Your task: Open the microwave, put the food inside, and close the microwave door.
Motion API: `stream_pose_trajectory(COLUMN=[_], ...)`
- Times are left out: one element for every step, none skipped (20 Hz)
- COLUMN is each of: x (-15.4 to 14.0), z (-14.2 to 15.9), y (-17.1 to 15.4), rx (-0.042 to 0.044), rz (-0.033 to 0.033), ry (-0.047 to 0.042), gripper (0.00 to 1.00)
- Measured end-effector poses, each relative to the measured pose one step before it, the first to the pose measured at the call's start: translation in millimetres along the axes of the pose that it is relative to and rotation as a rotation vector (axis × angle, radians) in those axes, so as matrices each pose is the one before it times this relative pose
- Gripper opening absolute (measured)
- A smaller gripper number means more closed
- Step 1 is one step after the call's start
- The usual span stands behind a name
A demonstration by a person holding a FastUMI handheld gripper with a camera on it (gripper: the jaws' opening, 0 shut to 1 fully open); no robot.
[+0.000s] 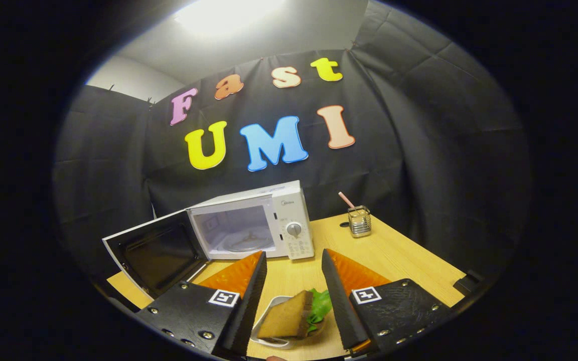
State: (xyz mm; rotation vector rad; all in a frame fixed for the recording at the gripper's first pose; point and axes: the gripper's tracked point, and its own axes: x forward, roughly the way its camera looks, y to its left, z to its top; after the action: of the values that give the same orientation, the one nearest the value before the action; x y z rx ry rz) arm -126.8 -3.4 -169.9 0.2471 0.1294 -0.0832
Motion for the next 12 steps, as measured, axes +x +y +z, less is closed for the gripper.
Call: stream_pose_trajectory(x=[-2.04,-2.68,-0.72,0.28,1.43,0.61,2.47,1.69,3.03,4.63,2.25,0.6], z=[-6.54,-3.42,-4.6,-7.07,-7.34,-8.21,-8.33,-8.61,-6.22,-6.91,-5.23,-5.32], y=[-8.38,-4.99,-4.12,-1.99,-0.45,1.06,2.05,0.93,0.03,-1.82,-0.35,0.16], rx=[0.01337,0.02305,0.02825,0.02744,0.01816,0.01306,0.01071,0.00656,0.00334,0.00437,0.00709,0.01], rz=[-0.00823,0.00011,0.00342,0.00605,0.00661,0.01241,0.0131,0.01174,0.00741,0.00228,0.00605,0.00354], ry=[0.01544,0.00717,0.01138,0.01736,0.01987,0.02244,0.02819,0.02554,0.02157,0.02234,0.01953,0.01707], gripper=[0.67,0.67,0.68,0.68,0.72,0.72,0.72,0.72,0.72,0.72,0.73,0.73])
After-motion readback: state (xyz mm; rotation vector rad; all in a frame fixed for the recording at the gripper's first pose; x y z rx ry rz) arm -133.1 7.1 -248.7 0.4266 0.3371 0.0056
